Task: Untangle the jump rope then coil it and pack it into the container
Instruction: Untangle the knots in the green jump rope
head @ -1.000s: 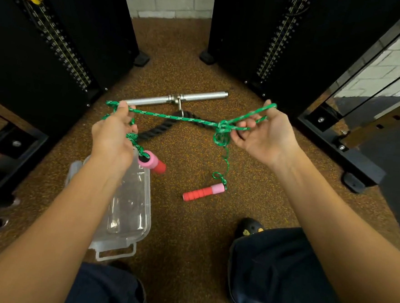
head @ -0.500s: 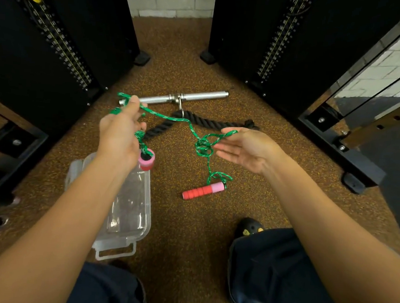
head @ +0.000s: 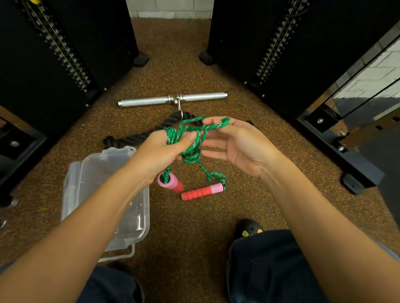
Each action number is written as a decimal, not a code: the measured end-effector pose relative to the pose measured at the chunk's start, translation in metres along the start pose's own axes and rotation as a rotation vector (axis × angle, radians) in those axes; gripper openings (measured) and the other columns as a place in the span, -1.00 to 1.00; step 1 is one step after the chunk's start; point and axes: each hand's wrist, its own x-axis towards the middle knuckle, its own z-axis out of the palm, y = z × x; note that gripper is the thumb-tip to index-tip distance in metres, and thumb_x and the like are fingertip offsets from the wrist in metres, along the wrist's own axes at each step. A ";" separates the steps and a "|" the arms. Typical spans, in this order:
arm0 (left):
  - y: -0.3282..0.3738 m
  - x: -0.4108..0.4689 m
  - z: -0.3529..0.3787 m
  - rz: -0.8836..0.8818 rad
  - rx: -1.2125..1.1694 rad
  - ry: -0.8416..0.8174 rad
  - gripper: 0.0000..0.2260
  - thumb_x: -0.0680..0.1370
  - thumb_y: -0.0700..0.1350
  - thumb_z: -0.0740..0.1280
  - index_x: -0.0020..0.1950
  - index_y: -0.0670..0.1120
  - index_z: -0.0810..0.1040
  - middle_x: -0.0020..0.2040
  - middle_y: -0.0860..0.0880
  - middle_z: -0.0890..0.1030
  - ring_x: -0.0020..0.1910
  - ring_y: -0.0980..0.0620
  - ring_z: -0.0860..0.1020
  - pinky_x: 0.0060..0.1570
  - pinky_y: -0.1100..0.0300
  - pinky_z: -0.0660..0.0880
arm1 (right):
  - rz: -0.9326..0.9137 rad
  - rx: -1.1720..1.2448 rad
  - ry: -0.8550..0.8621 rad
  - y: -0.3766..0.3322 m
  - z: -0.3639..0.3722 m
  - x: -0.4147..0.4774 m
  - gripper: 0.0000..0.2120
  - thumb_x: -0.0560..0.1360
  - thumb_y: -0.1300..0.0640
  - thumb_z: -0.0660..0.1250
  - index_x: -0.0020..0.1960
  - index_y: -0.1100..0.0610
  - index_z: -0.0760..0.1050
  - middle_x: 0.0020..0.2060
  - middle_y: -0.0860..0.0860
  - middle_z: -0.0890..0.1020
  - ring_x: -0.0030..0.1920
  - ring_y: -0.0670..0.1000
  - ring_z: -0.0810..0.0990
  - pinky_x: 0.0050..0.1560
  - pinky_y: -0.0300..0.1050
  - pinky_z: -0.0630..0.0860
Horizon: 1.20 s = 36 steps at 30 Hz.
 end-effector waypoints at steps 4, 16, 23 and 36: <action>0.002 -0.003 0.002 0.051 -0.007 -0.028 -0.92 0.46 -0.18 0.39 -0.16 0.00 0.58 -0.22 0.05 0.61 -0.18 0.11 0.56 -0.02 0.20 0.48 | 0.015 0.072 0.021 -0.001 0.001 -0.002 -0.80 0.61 0.15 0.10 -0.01 0.12 0.50 -0.16 0.10 0.63 -0.13 0.08 0.65 -0.09 -0.02 0.63; 0.006 0.001 0.007 -0.082 -0.256 0.089 -0.91 0.52 -0.11 0.33 -0.15 -0.10 0.52 -0.45 0.19 0.55 -0.38 0.14 0.46 -0.02 0.12 0.39 | 0.105 -0.087 0.443 0.001 -0.005 0.004 -0.88 0.48 0.01 0.21 -0.11 0.06 0.40 -0.45 -0.06 0.25 -0.49 -0.10 0.23 -0.48 -0.22 0.07; 0.009 0.000 -0.002 -0.274 -0.506 -0.150 -0.89 0.52 -0.15 0.30 -0.10 -0.17 0.56 -0.55 0.10 0.31 -0.64 0.20 0.20 -0.39 0.34 0.34 | -0.081 -0.718 0.601 0.010 -0.010 0.006 -0.70 0.43 0.02 0.27 0.13 0.04 0.34 0.03 0.06 0.42 -0.10 0.00 0.44 -0.23 -0.13 0.36; -0.010 0.011 -0.007 -0.080 0.114 0.131 -0.66 0.49 0.12 0.32 -0.02 -0.17 0.58 -0.24 -0.07 0.45 -0.26 0.01 0.42 -0.19 0.15 0.31 | -0.084 -1.089 0.057 0.000 -0.003 -0.010 -0.42 0.41 0.01 0.40 0.34 -0.12 0.22 0.27 0.01 0.29 0.34 0.02 0.25 0.35 0.01 0.26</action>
